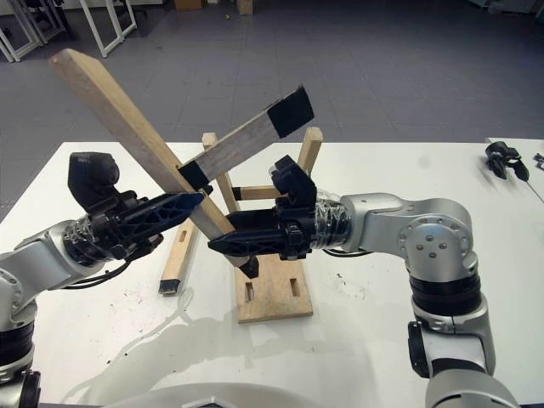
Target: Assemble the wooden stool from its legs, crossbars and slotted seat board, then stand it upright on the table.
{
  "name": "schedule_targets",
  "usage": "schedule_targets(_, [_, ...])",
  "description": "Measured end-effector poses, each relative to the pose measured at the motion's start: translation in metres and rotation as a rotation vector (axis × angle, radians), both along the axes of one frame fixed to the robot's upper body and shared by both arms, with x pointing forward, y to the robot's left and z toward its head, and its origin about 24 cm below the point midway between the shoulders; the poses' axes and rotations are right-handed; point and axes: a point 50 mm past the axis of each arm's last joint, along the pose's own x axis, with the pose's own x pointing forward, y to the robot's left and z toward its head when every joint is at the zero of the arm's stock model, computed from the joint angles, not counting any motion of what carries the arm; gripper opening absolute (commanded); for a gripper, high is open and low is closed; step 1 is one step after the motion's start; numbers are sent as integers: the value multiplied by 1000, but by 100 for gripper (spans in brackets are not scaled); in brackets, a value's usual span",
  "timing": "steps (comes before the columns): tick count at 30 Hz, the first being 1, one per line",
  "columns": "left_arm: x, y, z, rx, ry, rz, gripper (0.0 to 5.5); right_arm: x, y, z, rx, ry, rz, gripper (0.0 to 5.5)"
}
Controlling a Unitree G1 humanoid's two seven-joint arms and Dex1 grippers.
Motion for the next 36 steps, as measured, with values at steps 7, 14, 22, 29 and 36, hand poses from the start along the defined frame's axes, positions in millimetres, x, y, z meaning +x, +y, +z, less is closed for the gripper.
schedule_targets(7, [6, 6, -9, 32, 6, 25, 206, 3, -6, -4, -52, -27, -27, 317])
schedule_targets(14, [16, 28, -24, 174, -65, 173, 206, 1, -67, -56, -380, -19, -200, 346])
schedule_targets(22, [13, 4, -76, 369, -145, 33, 205, -1, -98, -98, -623, -57, -245, 346])
schedule_targets(29, [27, -4, -106, 461, -239, 3, 205, -1, -97, -104, -636, -61, -236, 346])
schedule_targets(36, [23, -11, -116, 466, -243, -95, 204, -3, -97, -110, -655, -58, -241, 346])
